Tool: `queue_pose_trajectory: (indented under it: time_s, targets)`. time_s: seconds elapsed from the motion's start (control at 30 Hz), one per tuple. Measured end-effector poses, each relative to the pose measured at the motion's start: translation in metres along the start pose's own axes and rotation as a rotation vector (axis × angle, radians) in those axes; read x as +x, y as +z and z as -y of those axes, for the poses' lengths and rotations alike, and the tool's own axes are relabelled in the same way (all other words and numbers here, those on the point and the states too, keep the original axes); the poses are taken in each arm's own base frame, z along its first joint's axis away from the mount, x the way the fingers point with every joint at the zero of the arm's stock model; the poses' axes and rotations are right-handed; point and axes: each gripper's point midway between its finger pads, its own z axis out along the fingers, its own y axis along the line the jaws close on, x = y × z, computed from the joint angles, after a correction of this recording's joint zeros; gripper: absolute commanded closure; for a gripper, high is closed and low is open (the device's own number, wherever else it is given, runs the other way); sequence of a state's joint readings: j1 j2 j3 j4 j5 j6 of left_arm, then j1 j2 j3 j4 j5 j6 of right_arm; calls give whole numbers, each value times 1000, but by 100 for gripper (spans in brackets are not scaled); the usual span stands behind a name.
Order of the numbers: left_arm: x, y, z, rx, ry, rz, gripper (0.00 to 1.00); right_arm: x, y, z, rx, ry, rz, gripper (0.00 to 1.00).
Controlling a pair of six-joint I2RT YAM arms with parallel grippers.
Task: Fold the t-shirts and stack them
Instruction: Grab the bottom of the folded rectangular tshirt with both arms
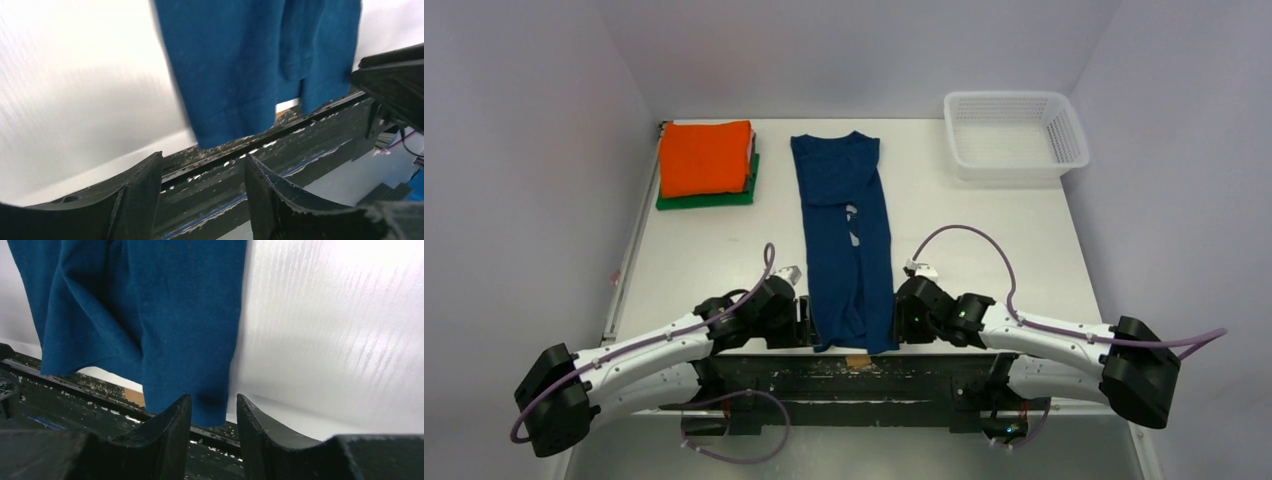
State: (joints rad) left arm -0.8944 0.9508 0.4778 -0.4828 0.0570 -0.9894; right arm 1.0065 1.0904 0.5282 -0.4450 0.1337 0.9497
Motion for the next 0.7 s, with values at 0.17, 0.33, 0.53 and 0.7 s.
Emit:
queue_pose_trajectory:
  time_s: [0.17, 0.33, 0.53, 0.7]
  targets:
    - [20, 7, -11, -5, 6, -37, 53, 7, 7, 3, -2, 0, -23, 67]
    - [22, 22, -5, -10, -1, -63, 65, 10, 13, 1, -10, 1, -41, 73]
    - [20, 40, 8, 4, -1, -89, 100, 12, 16, -3, -32, -1, -53, 92]
    - [19, 44, 13, 11, 1, -92, 100, 17, 16, -4, -58, 3, -74, 100]
